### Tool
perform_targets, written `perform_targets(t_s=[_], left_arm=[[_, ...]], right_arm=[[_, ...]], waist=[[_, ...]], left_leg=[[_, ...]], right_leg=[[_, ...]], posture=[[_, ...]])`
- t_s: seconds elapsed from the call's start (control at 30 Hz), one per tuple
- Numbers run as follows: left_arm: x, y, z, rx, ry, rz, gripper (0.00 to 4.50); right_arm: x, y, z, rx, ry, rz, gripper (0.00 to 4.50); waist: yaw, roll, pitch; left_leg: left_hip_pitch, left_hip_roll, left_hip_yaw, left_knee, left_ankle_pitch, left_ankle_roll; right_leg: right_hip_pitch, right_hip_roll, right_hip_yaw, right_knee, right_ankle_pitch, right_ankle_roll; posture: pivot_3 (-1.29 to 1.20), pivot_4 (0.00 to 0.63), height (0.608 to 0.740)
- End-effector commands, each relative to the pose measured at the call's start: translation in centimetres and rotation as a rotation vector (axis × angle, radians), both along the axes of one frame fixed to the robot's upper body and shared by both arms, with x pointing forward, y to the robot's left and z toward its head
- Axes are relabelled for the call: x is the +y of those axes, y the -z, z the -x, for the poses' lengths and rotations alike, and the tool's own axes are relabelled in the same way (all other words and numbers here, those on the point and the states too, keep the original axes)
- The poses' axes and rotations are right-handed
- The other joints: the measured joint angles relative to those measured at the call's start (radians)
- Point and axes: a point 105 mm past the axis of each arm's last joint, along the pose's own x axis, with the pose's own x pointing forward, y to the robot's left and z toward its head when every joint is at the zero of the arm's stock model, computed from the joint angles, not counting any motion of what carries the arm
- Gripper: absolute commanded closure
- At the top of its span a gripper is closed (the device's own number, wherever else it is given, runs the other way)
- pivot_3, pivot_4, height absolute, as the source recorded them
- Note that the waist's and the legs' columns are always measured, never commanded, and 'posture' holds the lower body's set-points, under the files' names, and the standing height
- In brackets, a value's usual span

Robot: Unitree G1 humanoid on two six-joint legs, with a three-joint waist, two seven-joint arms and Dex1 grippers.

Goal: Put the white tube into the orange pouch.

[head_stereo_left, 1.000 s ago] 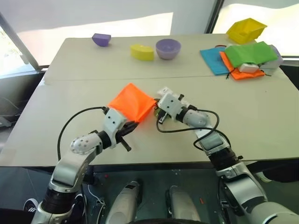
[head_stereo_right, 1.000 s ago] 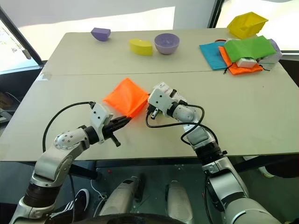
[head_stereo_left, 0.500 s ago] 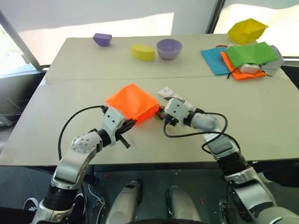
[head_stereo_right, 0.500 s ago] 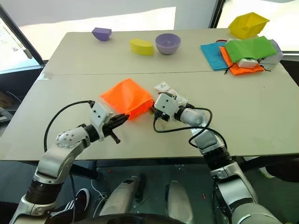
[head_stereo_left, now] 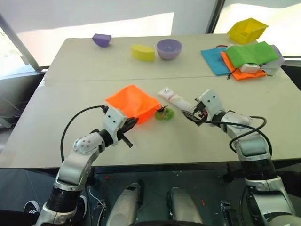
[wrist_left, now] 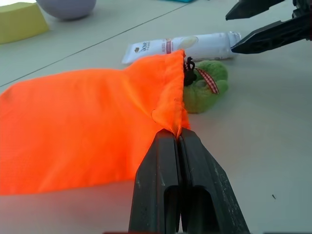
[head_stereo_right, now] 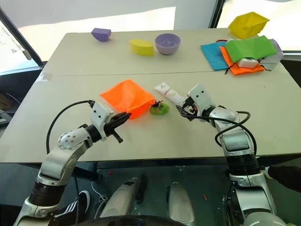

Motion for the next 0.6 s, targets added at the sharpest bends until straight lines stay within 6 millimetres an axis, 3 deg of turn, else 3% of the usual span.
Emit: perform_targets(t_s=[0.03, 0.23, 0.37, 0.47, 0.57, 0.6], left_arm=[[-0.1, -1.1, 0.1, -0.044, 0.008, 0.015, 4.5], [0.2, -1.2, 0.1, -0.045, -0.003, 0.009, 4.5], [0.2, -1.2, 0.1, -0.049, -0.009, 0.008, 4.5], [0.2, -1.2, 0.1, -0.05, -0.012, 0.007, 4.5], [0.2, -1.1, 0.2, -0.051, -0.013, 0.007, 4.5], [0.2, -1.2, 0.2, -0.051, -0.013, 0.007, 4.5]], right_arm=[[0.2, -1.1, -0.9, -0.012, -0.018, -0.015, 0.49], [-0.5, 0.4, -2.2, 0.071, 0.02, 0.025, 0.49], [-0.1, 1.3, -1.7, 0.176, -0.011, -0.036, 0.49], [0.0, 0.7, -1.8, 0.151, -0.011, -0.052, 1.33], [0.1, 0.4, -1.7, 0.136, -0.023, -0.04, 2.69], [0.1, 0.5, -1.6, 0.135, -0.019, -0.043, 2.69]], waist=[[0.001, 0.0, 0.0], [0.001, 0.0, 0.0], [0.001, 0.0, 0.0], [0.001, 0.0, 0.0], [0.001, 0.0, 0.0], [0.001, 0.0, 0.0]], left_leg=[[0.0, 0.0, 0.0, 0.0, 0.0, 0.0], [0.0, 0.0, 0.0, 0.0, 0.0, 0.0], [0.0, 0.0, 0.0, 0.0, 0.0, 0.0], [0.0, 0.0, 0.0, 0.0, 0.0, 0.0], [0.0, 0.0, 0.0, 0.0, 0.0, 0.0], [0.0, 0.0, 0.0, 0.0, 0.0, 0.0]], right_leg=[[0.0, 0.0, 0.0, 0.0, 0.0, 0.0], [0.0, 0.0, 0.0, -0.001, 0.0, 0.0], [0.001, 0.0, 0.0, -0.001, 0.0, 0.001], [0.001, 0.0, 0.0, -0.001, 0.0, 0.001], [0.001, 0.0, 0.0, -0.001, 0.0, 0.001], [0.001, 0.0, 0.0, -0.001, 0.0, 0.001]], posture=[[0.0, 0.15, 0.74], [0.0, 0.15, 0.74], [0.0, 0.15, 0.74], [0.0, 0.15, 0.74], [0.0, 0.15, 0.74], [0.0, 0.15, 0.74]])
